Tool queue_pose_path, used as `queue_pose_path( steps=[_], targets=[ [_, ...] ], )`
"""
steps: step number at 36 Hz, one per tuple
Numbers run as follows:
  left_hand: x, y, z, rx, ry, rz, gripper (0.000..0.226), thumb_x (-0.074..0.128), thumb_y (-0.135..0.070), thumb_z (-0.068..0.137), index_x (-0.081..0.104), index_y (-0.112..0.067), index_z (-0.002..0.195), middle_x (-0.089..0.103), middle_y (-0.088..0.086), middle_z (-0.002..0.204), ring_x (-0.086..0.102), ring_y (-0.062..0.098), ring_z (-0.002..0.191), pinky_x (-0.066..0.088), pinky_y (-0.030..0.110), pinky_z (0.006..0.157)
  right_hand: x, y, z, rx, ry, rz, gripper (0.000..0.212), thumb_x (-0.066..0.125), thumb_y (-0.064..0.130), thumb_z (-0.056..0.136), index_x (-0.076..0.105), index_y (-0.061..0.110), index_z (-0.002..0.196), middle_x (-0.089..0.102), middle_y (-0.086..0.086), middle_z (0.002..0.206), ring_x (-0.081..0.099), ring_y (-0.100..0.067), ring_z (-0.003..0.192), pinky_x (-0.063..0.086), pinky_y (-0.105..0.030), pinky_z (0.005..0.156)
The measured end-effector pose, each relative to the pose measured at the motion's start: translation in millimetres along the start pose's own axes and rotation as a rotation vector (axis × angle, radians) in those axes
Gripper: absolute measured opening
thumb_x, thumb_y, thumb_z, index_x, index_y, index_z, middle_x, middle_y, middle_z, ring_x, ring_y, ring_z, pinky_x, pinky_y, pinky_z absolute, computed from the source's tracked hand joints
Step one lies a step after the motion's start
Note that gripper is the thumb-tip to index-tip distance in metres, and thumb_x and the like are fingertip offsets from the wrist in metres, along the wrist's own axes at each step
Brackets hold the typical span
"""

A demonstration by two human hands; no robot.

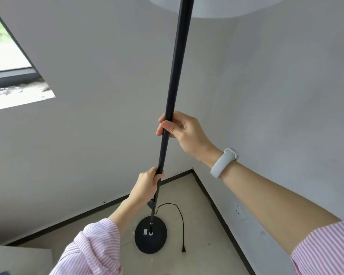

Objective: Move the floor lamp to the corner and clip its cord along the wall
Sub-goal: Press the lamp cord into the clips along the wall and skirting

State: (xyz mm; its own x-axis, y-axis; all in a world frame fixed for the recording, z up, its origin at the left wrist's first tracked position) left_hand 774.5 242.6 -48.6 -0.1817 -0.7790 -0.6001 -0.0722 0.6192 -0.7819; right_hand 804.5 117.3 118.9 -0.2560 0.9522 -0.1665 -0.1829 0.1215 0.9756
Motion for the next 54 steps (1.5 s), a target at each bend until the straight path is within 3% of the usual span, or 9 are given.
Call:
queue_pose_path(
  steps=[2,6,15,21,25,33,40,49,54],
  targets=[
    [-9,0,3,0.016,0.001,0.004,0.015,0.044,-0.013,0.093,0.058,-0.012,0.096,0.066,0.009,0.092,0.057,0.020,0.074,0.042,0.021,0.060,7,1,4,-0.005,-0.019,0.008,0.010,0.049,0.007,0.091,0.056,0.011,0.086,0.062,-0.011,0.076,0.061,-0.023,0.076,0.051,-0.043,0.090],
    [-11,-5,6,0.046,0.021,0.020,0.015,0.043,-0.012,0.094,0.057,-0.010,0.097,0.066,0.011,0.095,0.061,0.027,0.085,0.045,0.028,0.070,8,2,6,-0.016,-0.046,-0.002,0.011,0.049,0.007,0.091,0.056,0.012,0.083,0.062,-0.009,0.073,0.061,-0.023,0.074,0.052,-0.047,0.090],
    [-6,-24,25,0.050,0.030,-0.025,0.014,0.045,-0.013,0.092,0.059,-0.012,0.092,0.066,0.015,0.091,0.056,0.027,0.075,0.044,0.029,0.064,-11,11,16,-0.015,-0.094,-0.048,0.018,0.050,0.009,0.091,0.056,0.020,0.079,0.062,-0.008,0.073,0.062,-0.022,0.074,0.051,-0.048,0.091],
    [4,-27,43,0.024,0.046,-0.037,0.015,0.046,-0.013,0.092,0.061,-0.010,0.096,0.067,0.013,0.094,0.059,0.025,0.078,0.044,0.024,0.062,-17,1,22,0.005,-0.109,-0.065,0.013,0.050,0.011,0.091,0.056,0.017,0.082,0.063,-0.010,0.078,0.062,-0.021,0.077,0.053,-0.036,0.085],
    [15,-31,51,0.029,0.061,-0.035,0.014,0.046,-0.014,0.092,0.060,-0.012,0.091,0.066,0.013,0.090,0.051,0.016,0.063,0.040,0.018,0.056,-22,-7,24,0.006,-0.127,-0.078,0.016,0.050,0.012,0.091,0.055,0.022,0.080,0.062,-0.008,0.077,0.061,-0.018,0.074,0.050,-0.022,0.076],
    [25,-49,59,0.029,0.043,-0.071,0.015,0.049,-0.009,0.089,0.063,-0.009,0.094,0.065,0.011,0.085,0.055,0.022,0.067,0.044,0.029,0.060,-42,-6,22,0.020,-0.128,-0.105,0.010,0.050,0.009,0.091,0.056,0.014,0.085,0.063,-0.011,0.077,0.062,-0.019,0.074,0.051,-0.027,0.082],
    [38,-57,66,0.054,0.069,-0.109,0.015,0.050,-0.008,0.087,0.064,-0.011,0.092,0.069,0.014,0.088,0.064,0.028,0.080,0.054,0.039,0.075,-57,-7,16,0.003,-0.170,-0.082,0.013,0.051,0.007,0.091,0.058,0.015,0.083,0.062,-0.010,0.075,0.061,-0.017,0.071,0.052,-0.027,0.081],
    [50,-69,72,0.059,0.094,-0.075,0.015,0.048,-0.011,0.089,0.062,-0.010,0.090,0.067,0.015,0.087,0.062,0.032,0.079,0.052,0.038,0.072,-72,-8,21,0.015,-0.148,-0.109,0.013,0.050,0.008,0.091,0.057,0.017,0.084,0.062,-0.009,0.076,0.061,-0.016,0.071,0.051,-0.022,0.080],
    [52,-73,73,0.061,0.084,0.001,0.014,0.049,-0.012,0.089,0.063,-0.011,0.090,0.061,0.006,0.072,0.052,0.024,0.060,0.039,0.023,0.049,-75,-16,20,0.057,-0.139,-0.091,0.013,0.051,0.014,0.092,0.059,0.023,0.086,0.066,-0.001,0.080,0.064,-0.016,0.079,0.051,-0.026,0.087]
  ],
)
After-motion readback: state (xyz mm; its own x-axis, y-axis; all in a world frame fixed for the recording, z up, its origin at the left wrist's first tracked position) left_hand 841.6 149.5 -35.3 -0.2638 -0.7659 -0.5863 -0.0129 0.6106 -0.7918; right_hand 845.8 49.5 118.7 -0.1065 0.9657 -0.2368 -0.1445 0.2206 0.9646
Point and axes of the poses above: each hand's wrist, its own z-axis towards the middle knuckle, its own x-axis out of the palm, y = z × x, the point moved 4 cm from there along z, towards the middle knuckle
